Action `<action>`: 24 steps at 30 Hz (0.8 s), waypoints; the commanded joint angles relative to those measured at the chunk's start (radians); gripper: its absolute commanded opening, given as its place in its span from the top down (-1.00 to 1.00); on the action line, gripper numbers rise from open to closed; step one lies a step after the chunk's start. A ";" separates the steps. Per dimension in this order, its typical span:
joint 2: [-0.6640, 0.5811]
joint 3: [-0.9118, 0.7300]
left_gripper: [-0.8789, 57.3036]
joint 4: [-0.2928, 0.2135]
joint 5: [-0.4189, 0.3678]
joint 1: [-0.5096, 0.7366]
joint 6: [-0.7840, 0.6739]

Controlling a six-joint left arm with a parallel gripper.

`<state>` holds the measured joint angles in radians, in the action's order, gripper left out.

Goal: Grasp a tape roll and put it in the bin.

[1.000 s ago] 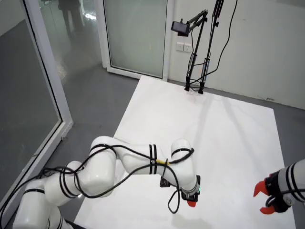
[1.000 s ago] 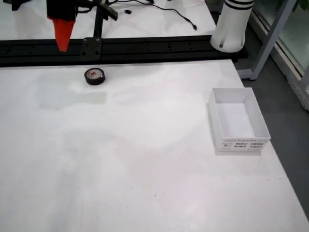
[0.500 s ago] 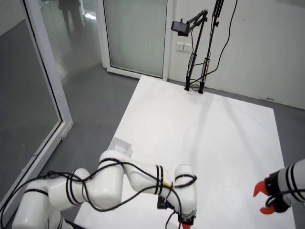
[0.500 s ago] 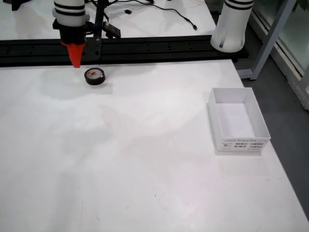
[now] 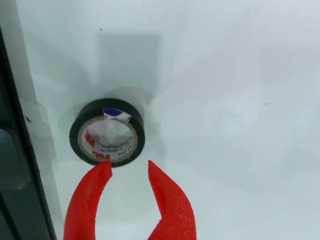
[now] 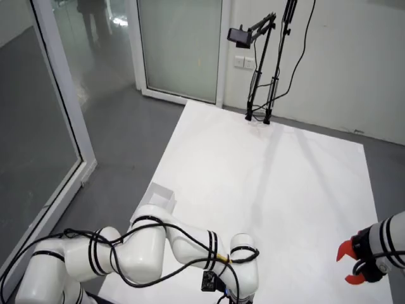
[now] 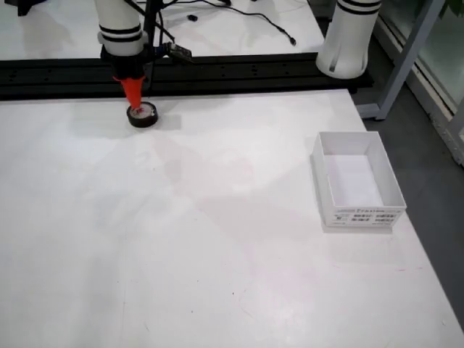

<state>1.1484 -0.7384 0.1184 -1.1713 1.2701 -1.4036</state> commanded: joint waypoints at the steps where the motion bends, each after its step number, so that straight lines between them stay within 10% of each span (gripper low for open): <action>1: 0.007 -0.042 0.41 0.014 0.019 -0.008 -0.043; 24: 0.060 -0.047 0.38 0.017 0.096 -0.020 -0.049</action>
<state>1.1831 -0.7785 0.1306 -1.1179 1.2569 -1.4424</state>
